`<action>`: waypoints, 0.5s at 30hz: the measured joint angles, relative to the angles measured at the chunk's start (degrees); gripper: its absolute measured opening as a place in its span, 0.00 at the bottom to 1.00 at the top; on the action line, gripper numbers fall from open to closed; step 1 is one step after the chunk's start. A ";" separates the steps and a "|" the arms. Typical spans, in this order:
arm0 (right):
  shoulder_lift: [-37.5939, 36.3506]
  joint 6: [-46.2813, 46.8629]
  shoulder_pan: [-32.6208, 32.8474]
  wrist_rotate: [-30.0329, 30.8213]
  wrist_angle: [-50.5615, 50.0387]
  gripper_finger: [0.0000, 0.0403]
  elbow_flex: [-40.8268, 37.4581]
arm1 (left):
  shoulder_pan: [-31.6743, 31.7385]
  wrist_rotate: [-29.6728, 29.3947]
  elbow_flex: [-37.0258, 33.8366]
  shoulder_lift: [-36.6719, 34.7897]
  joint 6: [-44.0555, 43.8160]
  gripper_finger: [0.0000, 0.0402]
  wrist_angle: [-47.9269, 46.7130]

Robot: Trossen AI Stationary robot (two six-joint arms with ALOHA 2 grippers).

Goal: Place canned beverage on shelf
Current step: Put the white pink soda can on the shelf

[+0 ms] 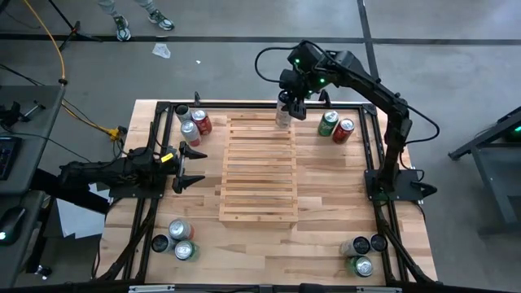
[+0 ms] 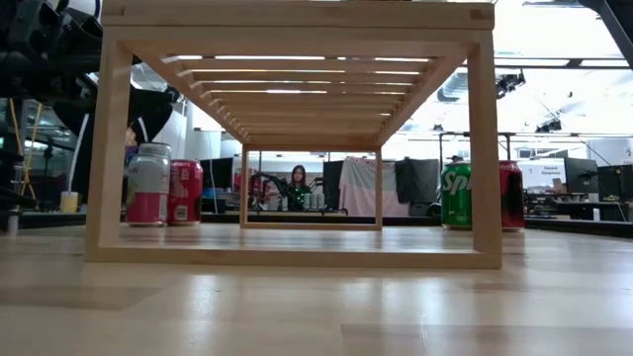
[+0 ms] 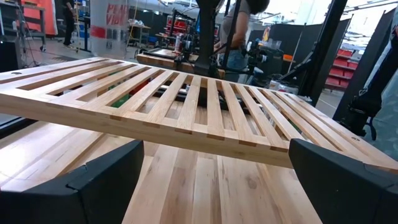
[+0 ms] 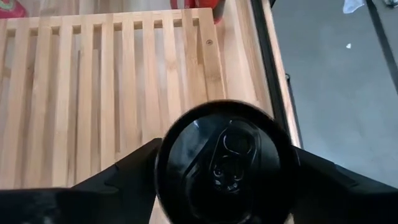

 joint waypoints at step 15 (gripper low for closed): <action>-0.02 0.02 0.03 0.74 -0.02 0.68 0.00 | 0.00 0.00 0.00 0.00 0.00 0.98 0.01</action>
